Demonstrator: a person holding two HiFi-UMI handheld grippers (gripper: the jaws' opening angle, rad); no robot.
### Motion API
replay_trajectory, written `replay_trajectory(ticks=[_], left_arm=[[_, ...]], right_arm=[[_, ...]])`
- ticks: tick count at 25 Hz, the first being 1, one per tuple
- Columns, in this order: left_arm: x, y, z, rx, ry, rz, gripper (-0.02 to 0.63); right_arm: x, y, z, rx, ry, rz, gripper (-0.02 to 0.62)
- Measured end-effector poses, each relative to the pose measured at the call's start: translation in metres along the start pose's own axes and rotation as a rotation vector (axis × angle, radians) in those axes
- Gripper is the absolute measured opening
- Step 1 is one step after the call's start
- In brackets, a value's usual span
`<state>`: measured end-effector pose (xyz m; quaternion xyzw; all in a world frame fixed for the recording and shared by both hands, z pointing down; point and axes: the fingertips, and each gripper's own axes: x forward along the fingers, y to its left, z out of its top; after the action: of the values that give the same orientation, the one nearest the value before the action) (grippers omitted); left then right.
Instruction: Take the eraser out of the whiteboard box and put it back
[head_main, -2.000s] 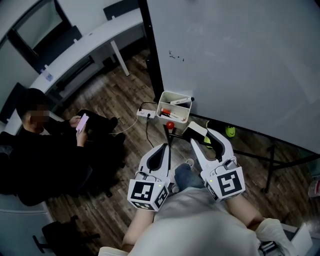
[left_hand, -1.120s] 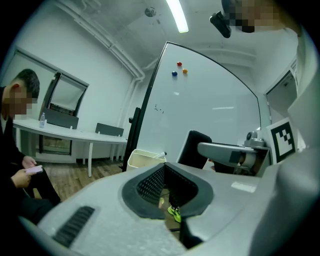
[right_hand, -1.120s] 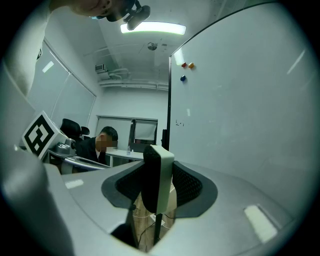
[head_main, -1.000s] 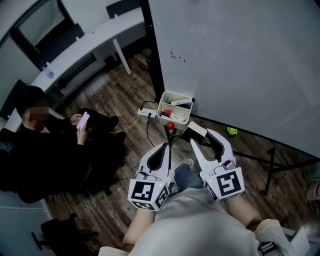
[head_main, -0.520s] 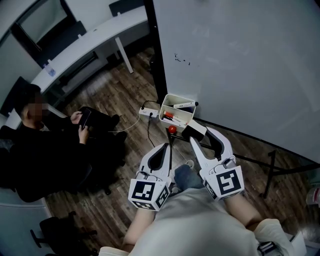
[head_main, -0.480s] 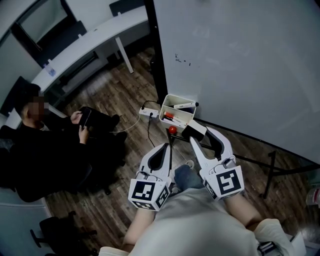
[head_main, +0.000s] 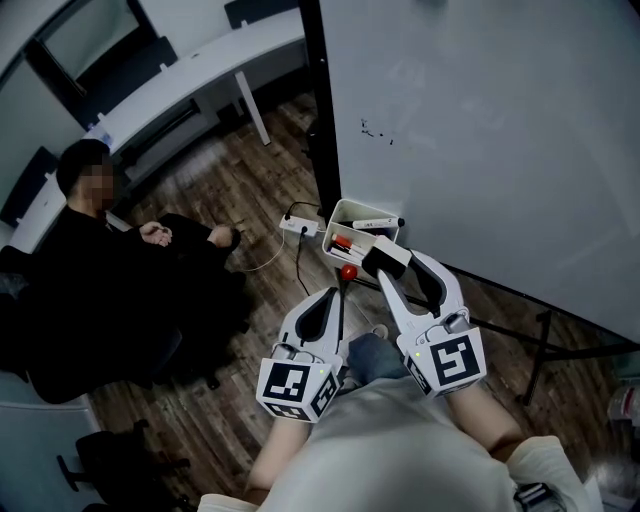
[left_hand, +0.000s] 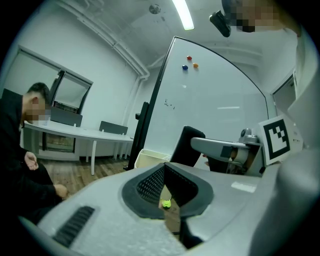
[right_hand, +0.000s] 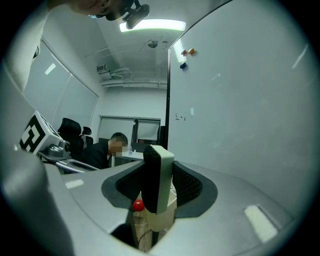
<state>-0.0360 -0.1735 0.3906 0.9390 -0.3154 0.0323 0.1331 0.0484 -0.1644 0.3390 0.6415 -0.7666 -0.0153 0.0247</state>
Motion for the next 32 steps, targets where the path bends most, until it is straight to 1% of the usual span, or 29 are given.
replay_trajectory(ticks=[10, 16, 32], left_arm=[[0.017, 0.015, -0.002, -0.008, 0.015, 0.009, 0.005], [0.022, 0.021, 0.001, -0.01, 0.016, 0.008, 0.005], [0.031, 0.031, 0.0, -0.018, 0.026, 0.008, 0.005]], right_arm=[[0.026, -0.007, -0.002, -0.001, 0.0, 0.024, 0.173], [0.036, -0.009, -0.007, -0.006, 0.021, 0.029, 0.172], [0.046, -0.011, -0.041, 0.011, 0.103, 0.028, 0.173]])
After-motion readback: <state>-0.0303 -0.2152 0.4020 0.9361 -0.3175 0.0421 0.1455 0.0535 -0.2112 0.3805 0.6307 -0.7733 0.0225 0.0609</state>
